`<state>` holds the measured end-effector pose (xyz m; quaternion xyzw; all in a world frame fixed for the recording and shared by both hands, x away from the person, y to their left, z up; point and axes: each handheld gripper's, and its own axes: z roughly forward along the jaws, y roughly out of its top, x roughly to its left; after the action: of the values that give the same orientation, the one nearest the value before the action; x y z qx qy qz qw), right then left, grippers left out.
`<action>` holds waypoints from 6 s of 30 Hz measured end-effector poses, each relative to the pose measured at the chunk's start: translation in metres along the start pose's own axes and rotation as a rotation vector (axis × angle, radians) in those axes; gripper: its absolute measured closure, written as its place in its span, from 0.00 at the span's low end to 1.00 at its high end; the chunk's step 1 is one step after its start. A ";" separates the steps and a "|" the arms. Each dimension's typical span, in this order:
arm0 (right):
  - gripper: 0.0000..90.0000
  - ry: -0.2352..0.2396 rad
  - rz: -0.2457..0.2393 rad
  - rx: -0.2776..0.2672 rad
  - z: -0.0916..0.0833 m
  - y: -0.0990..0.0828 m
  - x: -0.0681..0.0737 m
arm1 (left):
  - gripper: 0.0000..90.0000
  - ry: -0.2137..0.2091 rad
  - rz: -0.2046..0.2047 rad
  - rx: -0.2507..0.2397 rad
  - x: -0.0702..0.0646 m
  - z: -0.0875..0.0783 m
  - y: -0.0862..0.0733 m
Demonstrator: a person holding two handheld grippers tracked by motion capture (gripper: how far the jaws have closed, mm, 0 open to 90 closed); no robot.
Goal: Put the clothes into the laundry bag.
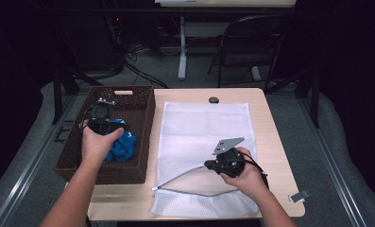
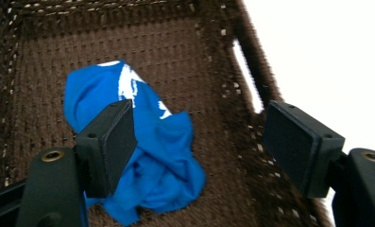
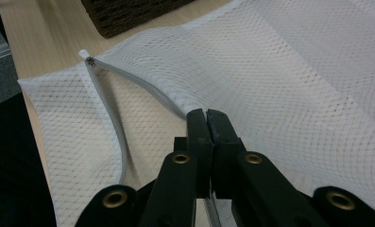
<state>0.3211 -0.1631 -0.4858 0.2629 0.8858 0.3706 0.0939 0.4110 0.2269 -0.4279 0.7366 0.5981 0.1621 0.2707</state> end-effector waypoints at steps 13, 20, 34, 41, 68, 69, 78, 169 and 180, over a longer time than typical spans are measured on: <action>0.99 0.001 0.004 -0.001 0.002 -0.001 0.000 | 0.30 0.044 -0.068 0.076 0.026 0.034 0.012; 0.99 0.001 0.006 0.002 0.004 -0.002 0.000 | 0.32 0.073 -0.107 0.108 0.040 0.050 0.015; 0.99 0.002 0.005 0.001 0.003 -0.002 0.000 | 0.30 0.101 -0.155 0.128 0.052 0.071 0.013; 0.99 0.003 0.006 0.003 0.003 -0.002 0.000 | 0.30 0.113 -0.178 0.176 0.059 0.084 0.006; 0.99 0.007 0.009 0.006 0.004 -0.003 0.000 | 0.22 0.095 -0.185 0.261 0.055 0.113 -0.007; 0.99 0.007 0.008 0.005 0.005 -0.003 0.000 | 0.22 0.098 -0.185 0.267 0.055 0.113 -0.007; 0.99 0.008 0.004 0.005 0.004 -0.003 -0.001 | 0.20 0.143 -0.184 0.294 0.060 0.116 -0.009; 0.99 0.000 0.001 0.001 0.003 -0.004 -0.002 | 0.69 0.119 -0.224 0.321 0.056 0.114 -0.011; 0.99 -0.001 0.003 0.000 0.003 -0.004 -0.002 | 0.69 0.104 -0.210 0.306 0.055 0.105 -0.007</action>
<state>0.3219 -0.1646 -0.4906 0.2644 0.8854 0.3706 0.0940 0.4776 0.2599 -0.5206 0.6933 0.7027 0.0777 0.1396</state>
